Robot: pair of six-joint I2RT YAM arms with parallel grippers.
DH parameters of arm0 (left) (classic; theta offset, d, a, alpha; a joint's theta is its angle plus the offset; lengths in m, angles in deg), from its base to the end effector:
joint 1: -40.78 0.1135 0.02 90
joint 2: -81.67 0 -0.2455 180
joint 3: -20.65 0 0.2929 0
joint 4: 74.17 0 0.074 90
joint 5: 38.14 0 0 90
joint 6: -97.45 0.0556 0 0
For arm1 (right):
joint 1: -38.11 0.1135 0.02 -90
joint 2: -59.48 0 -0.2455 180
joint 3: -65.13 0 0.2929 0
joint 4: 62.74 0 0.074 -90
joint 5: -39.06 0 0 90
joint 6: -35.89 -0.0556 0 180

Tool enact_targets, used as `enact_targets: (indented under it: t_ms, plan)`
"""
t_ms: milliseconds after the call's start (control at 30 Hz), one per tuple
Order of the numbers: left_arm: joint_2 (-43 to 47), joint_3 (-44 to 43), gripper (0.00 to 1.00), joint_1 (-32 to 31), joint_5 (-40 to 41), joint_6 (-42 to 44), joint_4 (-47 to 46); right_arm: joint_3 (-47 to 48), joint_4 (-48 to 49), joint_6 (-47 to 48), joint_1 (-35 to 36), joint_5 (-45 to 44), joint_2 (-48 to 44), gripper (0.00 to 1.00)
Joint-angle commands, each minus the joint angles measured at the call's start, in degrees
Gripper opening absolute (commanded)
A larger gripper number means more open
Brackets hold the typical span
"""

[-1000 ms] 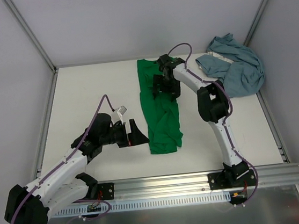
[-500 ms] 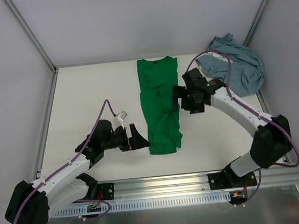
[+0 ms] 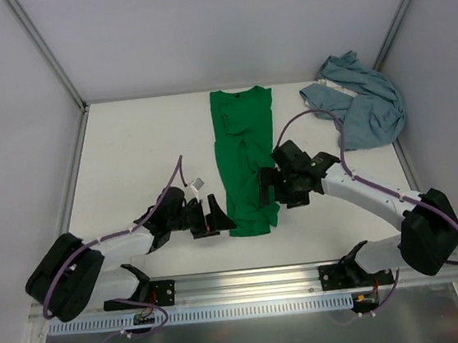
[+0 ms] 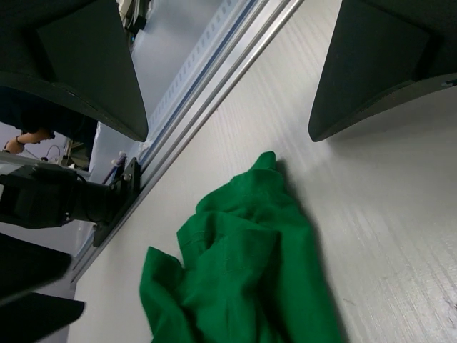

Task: Fold and stack the t-shirts
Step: Grab the bottom of the folded rectangular tshirt with both arms

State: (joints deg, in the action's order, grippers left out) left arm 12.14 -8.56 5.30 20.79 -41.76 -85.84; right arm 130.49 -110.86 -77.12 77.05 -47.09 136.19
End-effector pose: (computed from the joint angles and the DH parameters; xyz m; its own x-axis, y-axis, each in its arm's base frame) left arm 0.1985 -0.1767 0.0957 -0.9107 -0.1473 -0.3860 0.2701 0.4946 -0.8261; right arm 0.2438 0.2018 0.1833 -0.8722 -0.2033 -0.4450 -0.3397 0.9062 0.2518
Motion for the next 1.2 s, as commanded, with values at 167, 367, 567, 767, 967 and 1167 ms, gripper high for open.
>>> enact_targets:
  t_ms: [167,367,567,767,967,1167]
  plan:
    - [-12.6,-4.3,0.99,-2.5,3.6,0.3,-6.0,12.8,-1.5,-2.3,5.9,-2.0,6.3,0.81]
    - [-15.2,-3.8,0.99,-2.5,6.1,-0.2,-6.2,18.7,-2.1,-2.7,9.3,-1.8,13.6,0.67]
    - [-4.4,0.9,0.99,-2.5,7.8,-1.5,-5.0,19.8,-1.9,-3.5,11.6,-1.6,17.7,0.66]
    - [29.6,3.4,0.99,-2.5,17.1,0.7,14.1,19.5,-1.1,-4.0,12.3,-1.4,20.4,0.67]
    - [43.4,-5.5,0.99,-2.4,22.7,5.8,34.5,19.2,0.0,-4.2,13.0,-1.2,23.9,0.63]
    - [43.5,-7.0,0.99,-2.5,21.5,5.4,35.3,19.1,1.1,-4.9,13.7,-1.0,26.8,0.50]
